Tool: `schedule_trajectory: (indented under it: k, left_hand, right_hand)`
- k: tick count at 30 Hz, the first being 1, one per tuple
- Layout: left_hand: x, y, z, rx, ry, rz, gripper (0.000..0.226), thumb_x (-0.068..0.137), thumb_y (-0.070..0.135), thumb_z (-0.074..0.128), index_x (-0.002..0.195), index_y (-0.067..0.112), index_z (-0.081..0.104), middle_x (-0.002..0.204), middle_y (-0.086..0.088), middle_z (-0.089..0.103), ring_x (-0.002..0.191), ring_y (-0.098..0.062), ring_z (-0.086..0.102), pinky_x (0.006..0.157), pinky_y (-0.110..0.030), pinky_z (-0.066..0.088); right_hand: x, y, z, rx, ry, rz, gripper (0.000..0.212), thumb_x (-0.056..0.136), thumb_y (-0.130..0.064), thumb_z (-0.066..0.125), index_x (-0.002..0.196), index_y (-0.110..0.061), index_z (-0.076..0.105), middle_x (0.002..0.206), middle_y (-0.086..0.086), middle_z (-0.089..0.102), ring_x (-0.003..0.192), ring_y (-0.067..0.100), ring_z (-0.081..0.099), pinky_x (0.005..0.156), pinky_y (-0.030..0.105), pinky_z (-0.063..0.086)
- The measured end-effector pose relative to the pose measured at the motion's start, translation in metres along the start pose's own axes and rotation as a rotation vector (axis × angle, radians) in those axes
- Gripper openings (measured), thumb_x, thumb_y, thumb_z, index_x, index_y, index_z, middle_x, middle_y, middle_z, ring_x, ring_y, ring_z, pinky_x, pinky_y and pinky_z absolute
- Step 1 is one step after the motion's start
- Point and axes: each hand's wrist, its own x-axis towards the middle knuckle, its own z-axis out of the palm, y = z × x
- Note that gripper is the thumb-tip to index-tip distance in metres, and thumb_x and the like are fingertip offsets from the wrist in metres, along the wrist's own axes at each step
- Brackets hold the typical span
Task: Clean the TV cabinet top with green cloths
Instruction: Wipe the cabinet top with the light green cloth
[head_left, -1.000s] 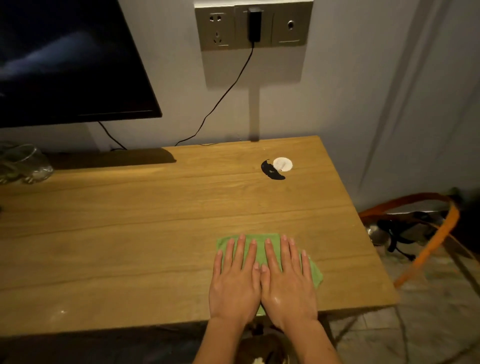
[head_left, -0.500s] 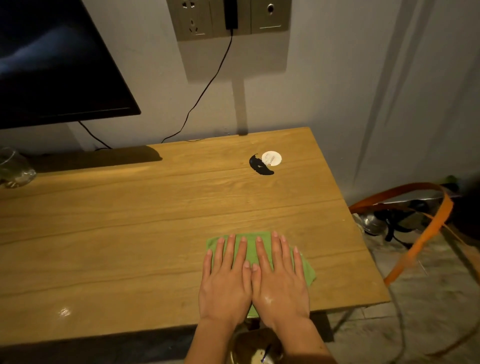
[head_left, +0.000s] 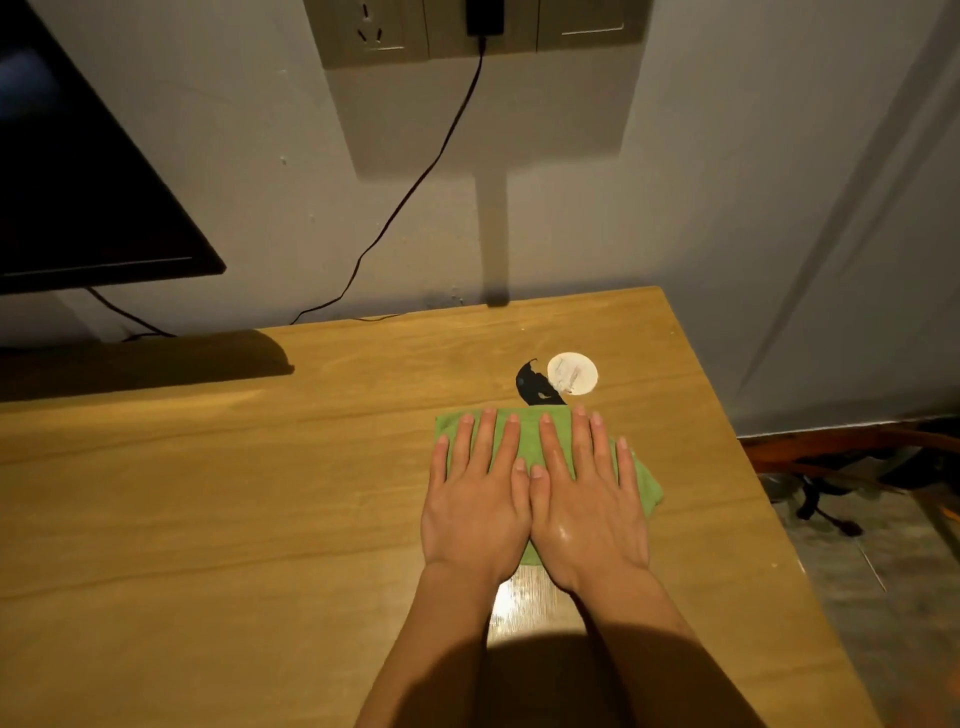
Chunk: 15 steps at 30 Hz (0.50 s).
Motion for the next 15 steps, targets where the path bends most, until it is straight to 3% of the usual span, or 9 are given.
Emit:
schedule_trajectory:
  k: [15]
  left_hand:
    - [0.149, -0.006, 0.006, -0.050, 0.020, 0.047, 0.055, 0.102, 0.043, 0.006, 0.155, 0.030, 0.004, 0.164, 0.003, -0.003, 0.150, -0.017, -0.009, 0.120, -0.045, -0.003]
  right_hand:
    - [0.144, 0.013, -0.009, -0.024, -0.012, 0.013, 0.059, 0.100, -0.046, 0.002, 0.156, -0.030, -0.006, 0.165, 0.005, -0.013, 0.150, 0.019, -0.018, 0.122, 0.043, -0.009]
